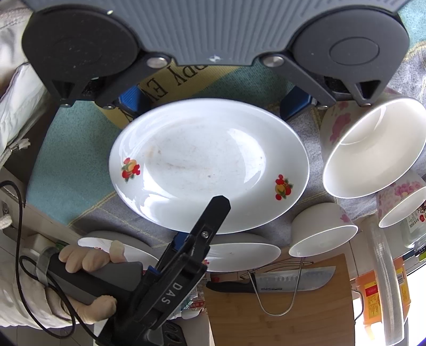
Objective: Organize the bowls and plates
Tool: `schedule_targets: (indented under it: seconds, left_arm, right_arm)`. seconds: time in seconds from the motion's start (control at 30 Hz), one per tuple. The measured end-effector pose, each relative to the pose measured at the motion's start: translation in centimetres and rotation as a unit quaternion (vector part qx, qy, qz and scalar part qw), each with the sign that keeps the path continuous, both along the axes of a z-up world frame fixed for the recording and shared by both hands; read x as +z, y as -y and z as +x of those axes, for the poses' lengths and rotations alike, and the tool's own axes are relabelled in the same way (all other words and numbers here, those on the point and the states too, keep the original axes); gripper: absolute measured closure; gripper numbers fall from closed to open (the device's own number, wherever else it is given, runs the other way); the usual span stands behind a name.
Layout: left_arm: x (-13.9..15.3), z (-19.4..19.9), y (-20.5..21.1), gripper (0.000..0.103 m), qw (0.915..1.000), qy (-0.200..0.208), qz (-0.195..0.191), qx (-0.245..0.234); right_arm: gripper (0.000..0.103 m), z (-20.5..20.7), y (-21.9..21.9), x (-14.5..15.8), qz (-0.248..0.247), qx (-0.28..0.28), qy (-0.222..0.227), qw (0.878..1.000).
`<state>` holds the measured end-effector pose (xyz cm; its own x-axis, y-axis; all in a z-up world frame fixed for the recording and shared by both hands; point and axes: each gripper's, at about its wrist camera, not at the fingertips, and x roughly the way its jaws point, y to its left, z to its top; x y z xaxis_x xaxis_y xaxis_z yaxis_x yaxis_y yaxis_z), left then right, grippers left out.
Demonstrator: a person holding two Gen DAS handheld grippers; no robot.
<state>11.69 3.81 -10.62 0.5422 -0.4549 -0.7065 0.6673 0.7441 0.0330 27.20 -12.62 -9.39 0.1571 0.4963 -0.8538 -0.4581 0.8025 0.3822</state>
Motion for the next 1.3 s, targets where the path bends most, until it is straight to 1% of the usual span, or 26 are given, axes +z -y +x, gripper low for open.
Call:
schedule_targets:
  seconds: [0.2,0.3,0.67,0.8,1.07,1.3]
  left_arm:
    - [0.1,0.0,0.1,0.001,1.0,0.001,0.003,-0.004]
    - [0.3,-0.1,0.4,0.002,0.9999,0.009,0.006,-0.011]
    - [0.7,0.0,0.7,0.003,0.9998,-0.01,0.013,-0.014]
    - [0.9,-0.2,0.6,0.003,0.9997,-0.021,0.004,-0.015]
    - [0.7,0.0,0.5,0.003,0.9995,-0.004,0.02,-0.024]
    - [0.7,0.0,0.6,0.003,0.9994,-0.003,0.026,-0.024]
  right_arm:
    - [0.013,0.4,-0.7,0.1,-0.014,0.011,0.002,1.0]
    - [0.014,0.4,-0.9,0.1,-0.021,0.018,0.003,1.0]
    - [0.015,0.0,-1.3,0.3,-0.046,0.042,0.006,0.998]
    - [0.015,-0.1,-1.2,0.3,-0.049,0.053,0.001,0.997]
    - [0.015,0.1,-1.1,0.4,-0.051,0.064,-0.007,0.997]
    - [0.015,0.0,-1.1,0.4,-0.051,0.055,-0.008,0.997]
